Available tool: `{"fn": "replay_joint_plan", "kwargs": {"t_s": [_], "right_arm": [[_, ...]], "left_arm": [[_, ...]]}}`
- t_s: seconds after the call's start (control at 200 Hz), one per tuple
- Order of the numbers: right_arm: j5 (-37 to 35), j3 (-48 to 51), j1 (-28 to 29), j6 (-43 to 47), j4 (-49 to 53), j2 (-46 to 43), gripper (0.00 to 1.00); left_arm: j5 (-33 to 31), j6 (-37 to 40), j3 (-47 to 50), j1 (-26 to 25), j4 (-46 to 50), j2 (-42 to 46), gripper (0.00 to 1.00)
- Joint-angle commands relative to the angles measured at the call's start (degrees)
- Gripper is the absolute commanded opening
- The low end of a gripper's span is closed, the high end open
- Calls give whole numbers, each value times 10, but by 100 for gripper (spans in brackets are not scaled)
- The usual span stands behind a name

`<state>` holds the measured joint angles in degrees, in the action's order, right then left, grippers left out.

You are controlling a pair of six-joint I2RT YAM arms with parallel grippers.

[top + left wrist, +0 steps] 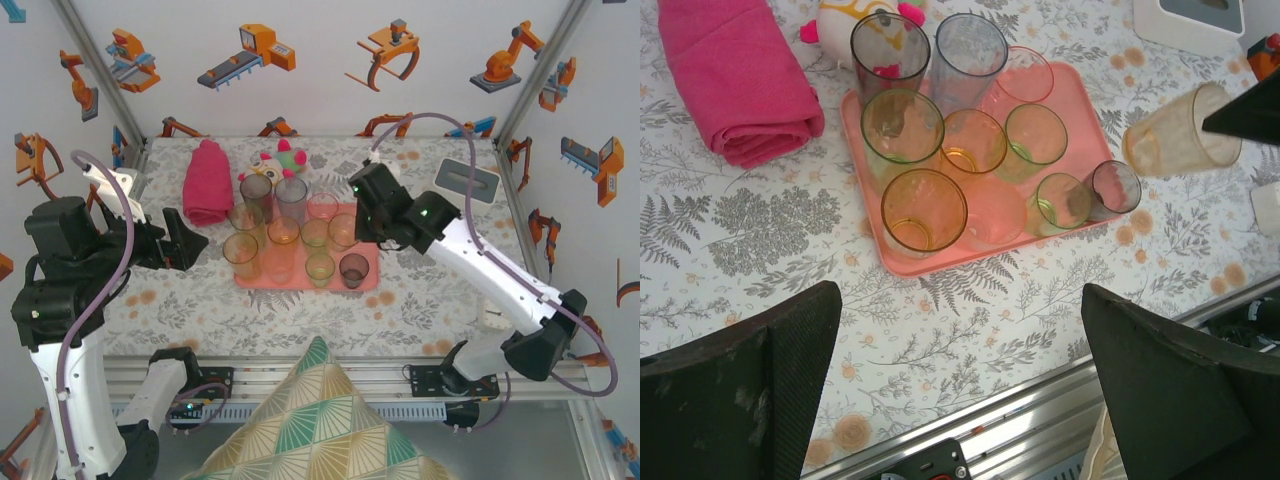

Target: Place the glasses into the tray

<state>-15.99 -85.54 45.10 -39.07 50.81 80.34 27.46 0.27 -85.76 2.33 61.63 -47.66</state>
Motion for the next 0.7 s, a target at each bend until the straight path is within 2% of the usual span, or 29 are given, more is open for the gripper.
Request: {"fn": "replay_joint_plan", "kwargs": {"t_s": [0.0,0.225,0.696], "right_arm": [[-9,9,-52,46,14,8,9],[2,23,-121,79,-30,54,9],[13,5,-138,106,-98,191,10]], "left_arm": [[7,13,-11,1,-3,-1,97],[8,25,-9,0,-2,-3,97],[15,18,4,1,-12,2,97]]}}
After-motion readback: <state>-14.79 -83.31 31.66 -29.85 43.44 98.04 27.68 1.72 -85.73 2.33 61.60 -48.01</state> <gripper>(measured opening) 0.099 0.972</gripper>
